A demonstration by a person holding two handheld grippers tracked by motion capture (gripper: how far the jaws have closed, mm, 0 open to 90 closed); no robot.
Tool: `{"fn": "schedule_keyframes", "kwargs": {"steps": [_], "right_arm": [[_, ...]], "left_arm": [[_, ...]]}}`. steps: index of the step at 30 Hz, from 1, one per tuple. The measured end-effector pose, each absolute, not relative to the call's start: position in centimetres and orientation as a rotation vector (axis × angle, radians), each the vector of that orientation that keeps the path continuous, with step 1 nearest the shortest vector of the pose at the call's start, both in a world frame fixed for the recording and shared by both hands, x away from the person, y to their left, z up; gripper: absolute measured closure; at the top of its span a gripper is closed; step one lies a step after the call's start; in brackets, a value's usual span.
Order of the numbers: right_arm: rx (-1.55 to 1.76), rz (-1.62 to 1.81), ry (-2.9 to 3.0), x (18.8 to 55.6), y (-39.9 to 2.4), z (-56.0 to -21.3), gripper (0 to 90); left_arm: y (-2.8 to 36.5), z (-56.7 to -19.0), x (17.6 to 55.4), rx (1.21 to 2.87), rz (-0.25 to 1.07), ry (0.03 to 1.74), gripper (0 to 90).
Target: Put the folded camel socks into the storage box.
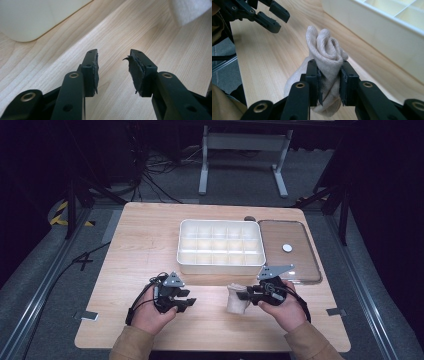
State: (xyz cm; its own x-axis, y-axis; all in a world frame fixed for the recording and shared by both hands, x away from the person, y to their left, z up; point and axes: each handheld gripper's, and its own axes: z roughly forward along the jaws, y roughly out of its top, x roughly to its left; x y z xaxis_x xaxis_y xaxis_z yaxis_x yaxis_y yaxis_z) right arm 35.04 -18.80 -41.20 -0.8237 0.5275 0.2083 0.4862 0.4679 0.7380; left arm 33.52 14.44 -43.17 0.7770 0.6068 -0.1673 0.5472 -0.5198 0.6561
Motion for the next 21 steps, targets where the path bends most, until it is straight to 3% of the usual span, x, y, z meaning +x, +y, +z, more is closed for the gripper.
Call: {"fn": "schedule_keyframes", "kwargs": {"steps": [21], "right_arm": [[0.878,1.23,2.588,37.6,-20.6,-37.5,72.3]], "left_arm": [[14.9,-43.0,33.8,2.227,0.091,0.872,59.2]]}}
